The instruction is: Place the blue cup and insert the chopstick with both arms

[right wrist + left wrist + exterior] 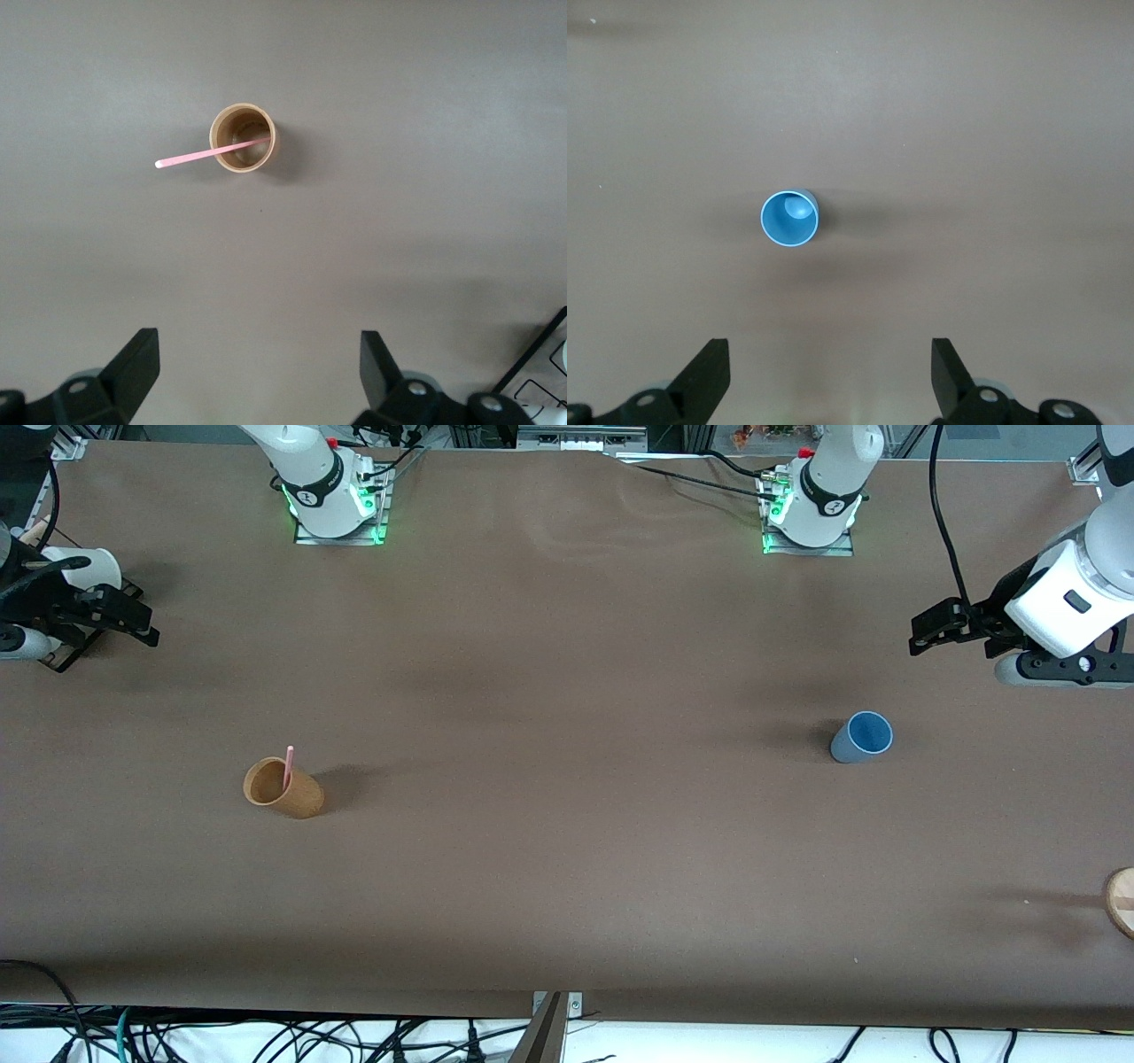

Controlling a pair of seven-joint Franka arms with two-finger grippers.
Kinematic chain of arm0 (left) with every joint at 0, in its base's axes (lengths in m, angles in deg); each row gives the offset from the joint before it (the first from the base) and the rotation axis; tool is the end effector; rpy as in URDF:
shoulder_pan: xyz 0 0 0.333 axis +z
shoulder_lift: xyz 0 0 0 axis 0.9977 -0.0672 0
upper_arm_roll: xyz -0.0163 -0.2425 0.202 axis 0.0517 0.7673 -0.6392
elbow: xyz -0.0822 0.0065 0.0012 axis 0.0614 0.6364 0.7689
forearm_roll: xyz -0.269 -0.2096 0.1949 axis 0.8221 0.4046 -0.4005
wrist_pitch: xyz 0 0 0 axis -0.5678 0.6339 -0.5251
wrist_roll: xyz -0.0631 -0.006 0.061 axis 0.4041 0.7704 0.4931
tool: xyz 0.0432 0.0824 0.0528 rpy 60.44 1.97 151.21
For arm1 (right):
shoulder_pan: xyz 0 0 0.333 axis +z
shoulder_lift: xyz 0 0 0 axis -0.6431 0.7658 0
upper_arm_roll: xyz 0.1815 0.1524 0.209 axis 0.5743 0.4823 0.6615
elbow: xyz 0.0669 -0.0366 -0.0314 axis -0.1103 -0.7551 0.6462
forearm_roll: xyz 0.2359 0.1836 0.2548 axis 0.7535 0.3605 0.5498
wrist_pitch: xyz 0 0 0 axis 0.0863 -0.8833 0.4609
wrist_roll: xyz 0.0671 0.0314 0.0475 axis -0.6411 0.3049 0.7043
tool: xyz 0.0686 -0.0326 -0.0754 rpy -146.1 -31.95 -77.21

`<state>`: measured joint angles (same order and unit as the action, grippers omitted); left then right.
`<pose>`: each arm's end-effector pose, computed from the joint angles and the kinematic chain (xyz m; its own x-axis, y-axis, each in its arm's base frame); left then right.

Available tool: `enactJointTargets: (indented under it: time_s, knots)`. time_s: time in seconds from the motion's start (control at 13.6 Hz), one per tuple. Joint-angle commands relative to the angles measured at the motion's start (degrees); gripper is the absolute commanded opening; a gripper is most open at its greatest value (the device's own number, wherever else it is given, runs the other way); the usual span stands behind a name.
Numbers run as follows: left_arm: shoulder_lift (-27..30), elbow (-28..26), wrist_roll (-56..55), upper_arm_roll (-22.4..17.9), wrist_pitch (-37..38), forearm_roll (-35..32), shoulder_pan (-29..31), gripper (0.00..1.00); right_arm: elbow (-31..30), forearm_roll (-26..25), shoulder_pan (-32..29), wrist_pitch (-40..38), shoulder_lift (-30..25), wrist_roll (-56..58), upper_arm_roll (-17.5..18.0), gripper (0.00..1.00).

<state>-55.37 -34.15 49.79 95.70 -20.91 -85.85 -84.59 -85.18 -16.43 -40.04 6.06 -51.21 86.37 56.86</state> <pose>0.5676 -0.0530 0.5945 0.9914 -0.0013 -0.1309 0.0033 -0.9994 0.0356 0.5439 -0.0245 0.5815 0.9995 0.0236 -0.0217 0.0232 -0.9996 -0.0171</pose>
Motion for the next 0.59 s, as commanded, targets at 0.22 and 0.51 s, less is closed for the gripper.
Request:
enactJointTargets:
  time_s: [0.22, 0.51]
  knots:
    - [-4.55, 0.41, 0.61, 0.01, 0.02, -1.25, 1.52, 1.00, -0.67, -0.59, -0.69, -0.34, -0.98, 0.49, 0.54, 1.00]
    - [-7.02, -2.30, 2.96, 0.01, -3.13, -4.92, 3.01, 1.00, -0.67, -0.59, -0.69, -0.42, -0.98, 0.49, 0.46, 1.00]
